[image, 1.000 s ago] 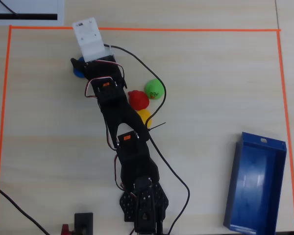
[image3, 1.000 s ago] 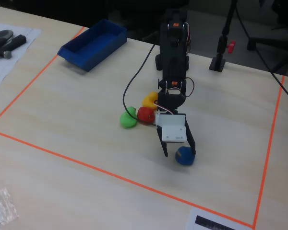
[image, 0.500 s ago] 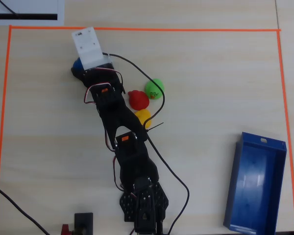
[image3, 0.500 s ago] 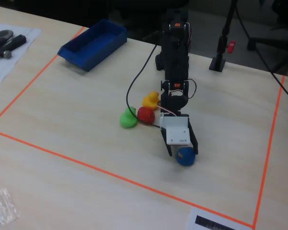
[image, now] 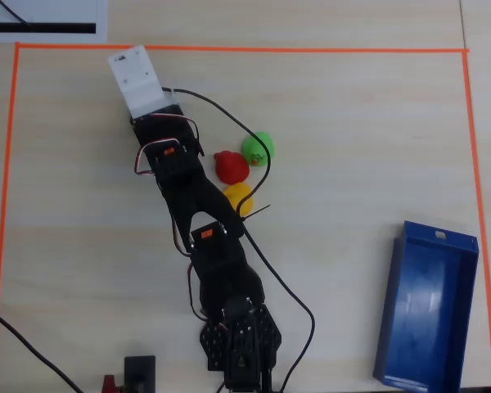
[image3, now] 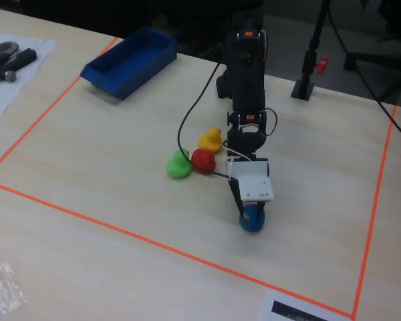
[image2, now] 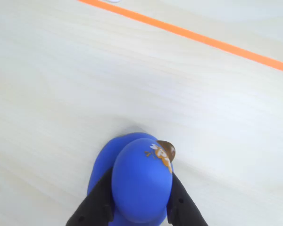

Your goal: Grasp blue duck and put it into box.

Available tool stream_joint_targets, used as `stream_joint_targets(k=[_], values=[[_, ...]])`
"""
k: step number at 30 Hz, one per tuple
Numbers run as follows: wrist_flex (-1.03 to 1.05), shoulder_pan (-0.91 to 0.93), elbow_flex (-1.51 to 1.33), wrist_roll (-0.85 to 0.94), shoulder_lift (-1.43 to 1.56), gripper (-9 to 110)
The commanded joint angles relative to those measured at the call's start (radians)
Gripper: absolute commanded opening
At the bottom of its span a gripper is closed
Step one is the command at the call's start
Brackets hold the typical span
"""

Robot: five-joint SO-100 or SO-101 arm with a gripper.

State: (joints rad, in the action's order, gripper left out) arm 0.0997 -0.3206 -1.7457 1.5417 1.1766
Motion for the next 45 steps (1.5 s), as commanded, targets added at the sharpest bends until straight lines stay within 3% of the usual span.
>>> stream_joint_targets(k=[1, 8, 16, 21, 33, 39, 45], values=[[0.029, 0.028, 0.026, 0.017, 0.048, 0], [0.193, 0.112, 0.041, -0.089, 0.255, 0], [1.008, 0.430, 0.419, -0.293, 0.620, 0], [1.256, 0.752, 0.512, -0.241, 0.724, 0], [1.351, 1.522, 0.561, -0.084, 0.739, 0], [1.368, 1.781, 0.672, -0.052, 0.563, 0], [1.258, 1.950, 0.592, 0.015, 0.472, 0]])
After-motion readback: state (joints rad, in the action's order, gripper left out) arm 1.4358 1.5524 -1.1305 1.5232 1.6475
